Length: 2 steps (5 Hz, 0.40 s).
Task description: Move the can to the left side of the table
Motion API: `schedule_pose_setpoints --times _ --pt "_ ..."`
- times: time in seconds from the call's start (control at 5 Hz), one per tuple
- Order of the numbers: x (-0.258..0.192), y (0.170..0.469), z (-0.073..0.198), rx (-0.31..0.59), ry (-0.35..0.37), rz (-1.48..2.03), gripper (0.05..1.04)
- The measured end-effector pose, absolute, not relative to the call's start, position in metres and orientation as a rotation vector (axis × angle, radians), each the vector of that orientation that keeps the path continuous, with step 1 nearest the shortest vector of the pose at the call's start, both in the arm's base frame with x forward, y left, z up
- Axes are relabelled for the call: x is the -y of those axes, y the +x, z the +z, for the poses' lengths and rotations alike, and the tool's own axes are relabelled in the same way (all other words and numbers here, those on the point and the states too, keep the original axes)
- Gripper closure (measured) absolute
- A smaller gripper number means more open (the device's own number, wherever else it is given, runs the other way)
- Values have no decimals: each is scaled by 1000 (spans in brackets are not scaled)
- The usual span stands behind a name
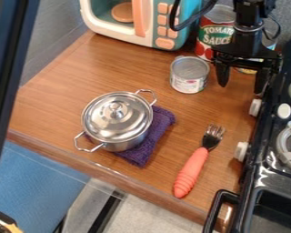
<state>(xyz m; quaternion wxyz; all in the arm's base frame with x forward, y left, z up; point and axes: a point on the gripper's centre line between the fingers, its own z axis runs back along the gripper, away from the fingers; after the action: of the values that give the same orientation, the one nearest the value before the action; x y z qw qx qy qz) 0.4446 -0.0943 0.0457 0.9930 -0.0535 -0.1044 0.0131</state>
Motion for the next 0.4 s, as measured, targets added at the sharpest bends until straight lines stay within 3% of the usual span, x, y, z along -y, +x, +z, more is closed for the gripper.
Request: schedule_pose_setpoints --times 0.4 --pt "77 450 45 178 -123 76 87"
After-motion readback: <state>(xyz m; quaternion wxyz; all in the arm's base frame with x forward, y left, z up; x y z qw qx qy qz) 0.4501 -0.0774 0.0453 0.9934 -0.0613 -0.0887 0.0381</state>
